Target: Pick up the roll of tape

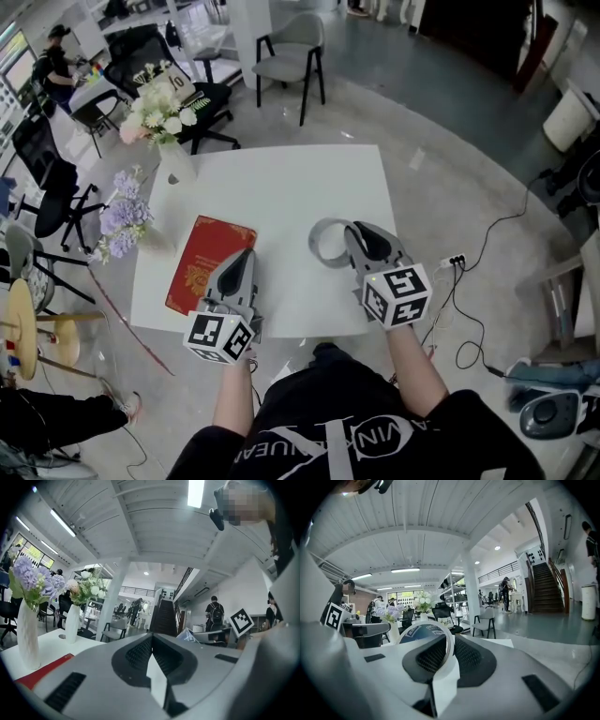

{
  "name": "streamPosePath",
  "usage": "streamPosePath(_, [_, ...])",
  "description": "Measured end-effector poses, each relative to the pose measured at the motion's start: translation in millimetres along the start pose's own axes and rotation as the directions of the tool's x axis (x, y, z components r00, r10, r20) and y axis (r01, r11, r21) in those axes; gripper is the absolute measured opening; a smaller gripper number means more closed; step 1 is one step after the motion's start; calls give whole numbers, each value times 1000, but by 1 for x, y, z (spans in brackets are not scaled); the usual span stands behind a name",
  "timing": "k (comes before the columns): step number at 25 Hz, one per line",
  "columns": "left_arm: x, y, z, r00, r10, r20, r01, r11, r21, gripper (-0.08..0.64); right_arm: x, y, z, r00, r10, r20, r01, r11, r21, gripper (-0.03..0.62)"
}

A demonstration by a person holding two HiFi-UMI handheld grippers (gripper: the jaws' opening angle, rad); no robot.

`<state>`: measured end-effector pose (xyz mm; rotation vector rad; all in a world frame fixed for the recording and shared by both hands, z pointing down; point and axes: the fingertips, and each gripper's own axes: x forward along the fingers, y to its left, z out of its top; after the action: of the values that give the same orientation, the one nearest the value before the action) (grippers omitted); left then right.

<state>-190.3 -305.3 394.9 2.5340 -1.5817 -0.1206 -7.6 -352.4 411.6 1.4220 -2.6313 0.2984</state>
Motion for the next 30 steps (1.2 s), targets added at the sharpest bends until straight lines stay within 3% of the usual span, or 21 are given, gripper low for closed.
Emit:
streamPosePath(14, [-3,10,27,997,46,59,-49,998,40,3,-8,6,30,994,12,108,-7,999,-40,67])
streamPosePath(30, [-7,23,39,989,121,87,-127,990,69,3,-16,6,40,988,17,150,-7,998,-65,67])
